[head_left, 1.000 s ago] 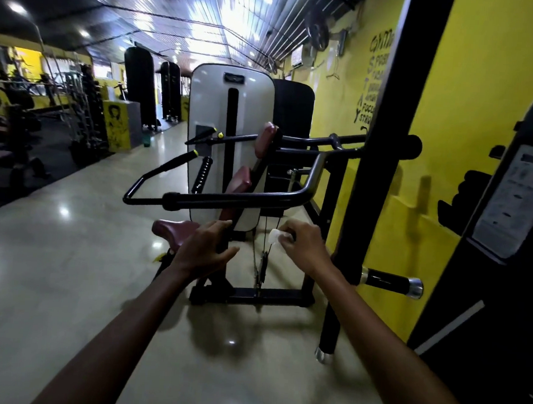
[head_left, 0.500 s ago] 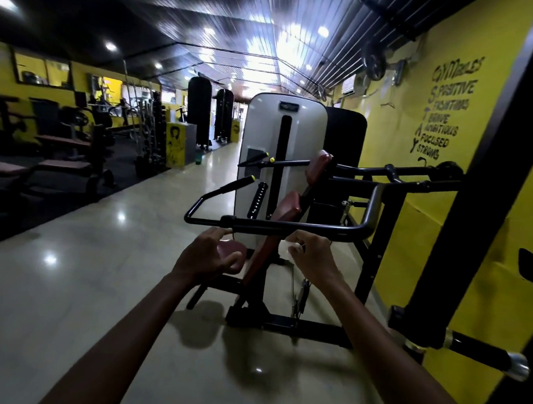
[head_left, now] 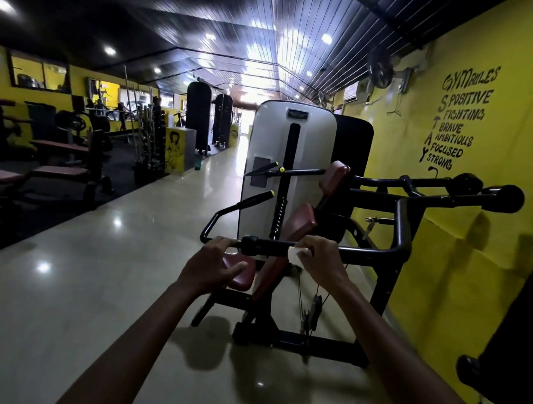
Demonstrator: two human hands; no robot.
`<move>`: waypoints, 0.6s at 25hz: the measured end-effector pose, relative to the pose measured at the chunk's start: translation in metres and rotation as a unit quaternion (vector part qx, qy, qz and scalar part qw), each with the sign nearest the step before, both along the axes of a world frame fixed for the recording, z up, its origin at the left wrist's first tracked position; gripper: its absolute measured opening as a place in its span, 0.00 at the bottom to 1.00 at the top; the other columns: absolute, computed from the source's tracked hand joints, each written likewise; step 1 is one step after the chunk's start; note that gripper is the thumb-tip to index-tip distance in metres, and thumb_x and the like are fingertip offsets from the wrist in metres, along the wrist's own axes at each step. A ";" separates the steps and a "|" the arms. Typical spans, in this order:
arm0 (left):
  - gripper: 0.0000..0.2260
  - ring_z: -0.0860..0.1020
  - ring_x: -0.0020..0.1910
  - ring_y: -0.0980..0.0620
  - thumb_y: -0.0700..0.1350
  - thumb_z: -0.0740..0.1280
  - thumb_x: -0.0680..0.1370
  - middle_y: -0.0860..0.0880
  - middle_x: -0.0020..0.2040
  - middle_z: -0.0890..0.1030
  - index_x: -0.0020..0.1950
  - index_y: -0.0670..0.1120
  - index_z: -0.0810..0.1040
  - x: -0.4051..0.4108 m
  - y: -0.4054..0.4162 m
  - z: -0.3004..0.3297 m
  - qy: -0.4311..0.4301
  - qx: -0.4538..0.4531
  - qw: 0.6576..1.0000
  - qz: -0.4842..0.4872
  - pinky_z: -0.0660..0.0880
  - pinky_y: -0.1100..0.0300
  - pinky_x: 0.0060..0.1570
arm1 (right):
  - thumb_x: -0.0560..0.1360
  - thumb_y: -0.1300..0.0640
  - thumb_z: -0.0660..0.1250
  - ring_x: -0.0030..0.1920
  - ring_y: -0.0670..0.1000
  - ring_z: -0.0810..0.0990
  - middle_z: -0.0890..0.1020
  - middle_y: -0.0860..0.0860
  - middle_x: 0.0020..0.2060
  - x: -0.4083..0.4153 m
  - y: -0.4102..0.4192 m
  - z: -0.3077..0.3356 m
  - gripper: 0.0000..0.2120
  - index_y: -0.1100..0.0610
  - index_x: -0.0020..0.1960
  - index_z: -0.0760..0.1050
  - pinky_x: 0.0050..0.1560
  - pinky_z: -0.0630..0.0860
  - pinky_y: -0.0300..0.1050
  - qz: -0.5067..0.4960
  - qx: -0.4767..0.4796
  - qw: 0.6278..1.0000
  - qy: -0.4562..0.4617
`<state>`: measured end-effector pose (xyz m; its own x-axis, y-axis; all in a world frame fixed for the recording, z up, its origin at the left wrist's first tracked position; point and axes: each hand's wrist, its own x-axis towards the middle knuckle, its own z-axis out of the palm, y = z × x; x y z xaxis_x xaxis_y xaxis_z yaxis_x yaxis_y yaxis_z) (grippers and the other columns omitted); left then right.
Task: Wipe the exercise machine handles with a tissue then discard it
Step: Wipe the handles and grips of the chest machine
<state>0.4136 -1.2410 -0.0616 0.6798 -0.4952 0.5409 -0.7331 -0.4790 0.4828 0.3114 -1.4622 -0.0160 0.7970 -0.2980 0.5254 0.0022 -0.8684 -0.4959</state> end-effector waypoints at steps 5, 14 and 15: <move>0.31 0.75 0.60 0.50 0.61 0.68 0.70 0.48 0.62 0.76 0.67 0.45 0.73 0.077 0.026 0.009 -0.010 0.014 1.000 -0.008 0.74 0.57 0.54 | 0.70 0.66 0.66 0.35 0.47 0.78 0.83 0.55 0.39 0.060 0.026 -0.001 0.07 0.63 0.45 0.82 0.30 0.69 0.28 -0.031 0.009 0.999 -0.016; 0.29 0.74 0.60 0.52 0.61 0.68 0.72 0.51 0.63 0.75 0.68 0.48 0.71 0.151 0.042 0.002 -0.003 0.036 0.998 -0.044 0.73 0.58 0.52 | 0.71 0.61 0.70 0.35 0.44 0.77 0.83 0.53 0.38 0.116 0.041 -0.009 0.04 0.60 0.44 0.83 0.35 0.68 0.32 -0.099 0.014 0.995 -0.001; 0.31 0.74 0.60 0.52 0.63 0.66 0.70 0.51 0.62 0.75 0.68 0.48 0.71 0.154 0.042 0.001 0.004 0.037 0.998 -0.049 0.74 0.58 0.52 | 0.71 0.61 0.71 0.36 0.45 0.77 0.84 0.53 0.39 0.120 0.039 -0.009 0.04 0.60 0.44 0.83 0.37 0.69 0.33 -0.106 0.005 0.994 0.001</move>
